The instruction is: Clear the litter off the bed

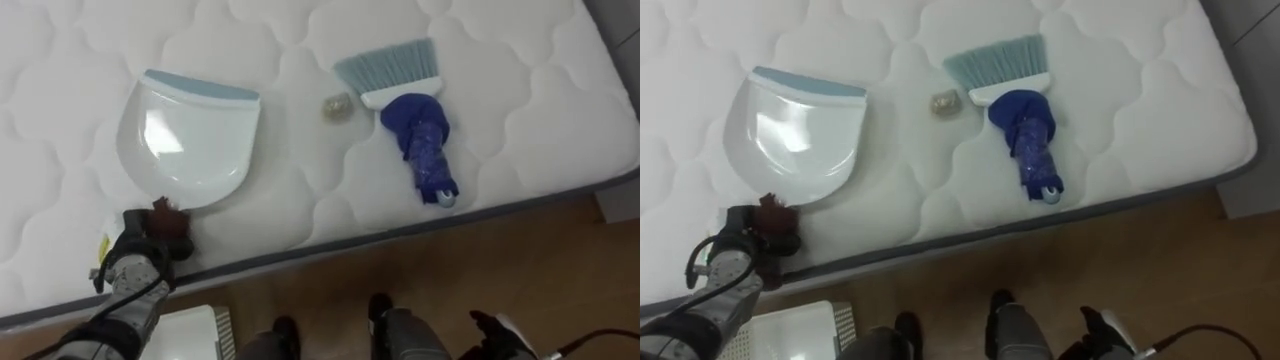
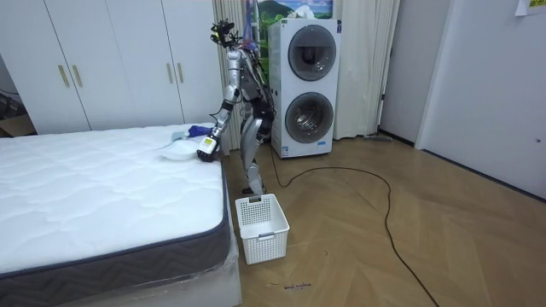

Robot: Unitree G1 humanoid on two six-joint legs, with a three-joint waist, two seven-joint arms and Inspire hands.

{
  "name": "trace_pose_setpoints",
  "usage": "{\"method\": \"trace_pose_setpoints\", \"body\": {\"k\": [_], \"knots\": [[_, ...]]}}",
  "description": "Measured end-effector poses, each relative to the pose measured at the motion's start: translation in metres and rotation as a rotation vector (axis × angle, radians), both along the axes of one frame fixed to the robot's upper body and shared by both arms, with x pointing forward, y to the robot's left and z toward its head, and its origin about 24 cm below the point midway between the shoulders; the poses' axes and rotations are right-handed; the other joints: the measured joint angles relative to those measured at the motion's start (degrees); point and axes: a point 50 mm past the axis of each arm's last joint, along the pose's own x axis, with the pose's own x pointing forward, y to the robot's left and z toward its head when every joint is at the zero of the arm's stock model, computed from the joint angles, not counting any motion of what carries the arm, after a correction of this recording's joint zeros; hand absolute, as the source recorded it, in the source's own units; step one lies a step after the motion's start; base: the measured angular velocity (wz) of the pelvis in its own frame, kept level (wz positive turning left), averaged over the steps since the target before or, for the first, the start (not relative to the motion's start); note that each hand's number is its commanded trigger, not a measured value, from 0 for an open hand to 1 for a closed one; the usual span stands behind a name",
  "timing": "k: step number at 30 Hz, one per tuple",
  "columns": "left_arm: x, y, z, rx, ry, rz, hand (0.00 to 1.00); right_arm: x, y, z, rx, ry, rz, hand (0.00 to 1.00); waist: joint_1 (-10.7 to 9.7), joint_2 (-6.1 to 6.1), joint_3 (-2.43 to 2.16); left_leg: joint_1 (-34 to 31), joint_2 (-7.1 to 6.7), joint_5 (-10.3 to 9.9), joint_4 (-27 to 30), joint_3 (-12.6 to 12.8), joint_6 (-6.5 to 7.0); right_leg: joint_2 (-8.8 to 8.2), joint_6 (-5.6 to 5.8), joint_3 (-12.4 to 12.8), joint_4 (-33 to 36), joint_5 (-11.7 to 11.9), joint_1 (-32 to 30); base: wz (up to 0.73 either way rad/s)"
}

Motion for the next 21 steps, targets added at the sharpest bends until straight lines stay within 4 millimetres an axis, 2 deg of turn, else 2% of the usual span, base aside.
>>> {"method": "trace_pose_setpoints", "body": {"k": [14, 21], "knots": [[-0.0002, -0.0014, -0.0012, -0.006, 0.014, 0.005, 1.00, -0.0008, 0.0000, -0.0003, -0.008, 0.000, 0.001, 0.00, 0.14, 0.10, -0.07, 1.00, -0.16, 0.04, -0.39, 0.15, 0.07, -0.03, 0.04, 0.20, 0.09, 0.00, 0.69, 0.00], [0.0026, -0.0013, 0.0036, 0.141, -0.002, -0.070, 1.00, -0.0046, -0.0021, -0.0012, 0.029, -0.021, -0.101, 0.00, -0.09, 0.09, -0.06, 0.78, -0.11, 0.01, 0.16, 0.19, 0.10, -0.12, 0.03, 0.17, 0.09, -0.01, 0.60, 0.00]]}}
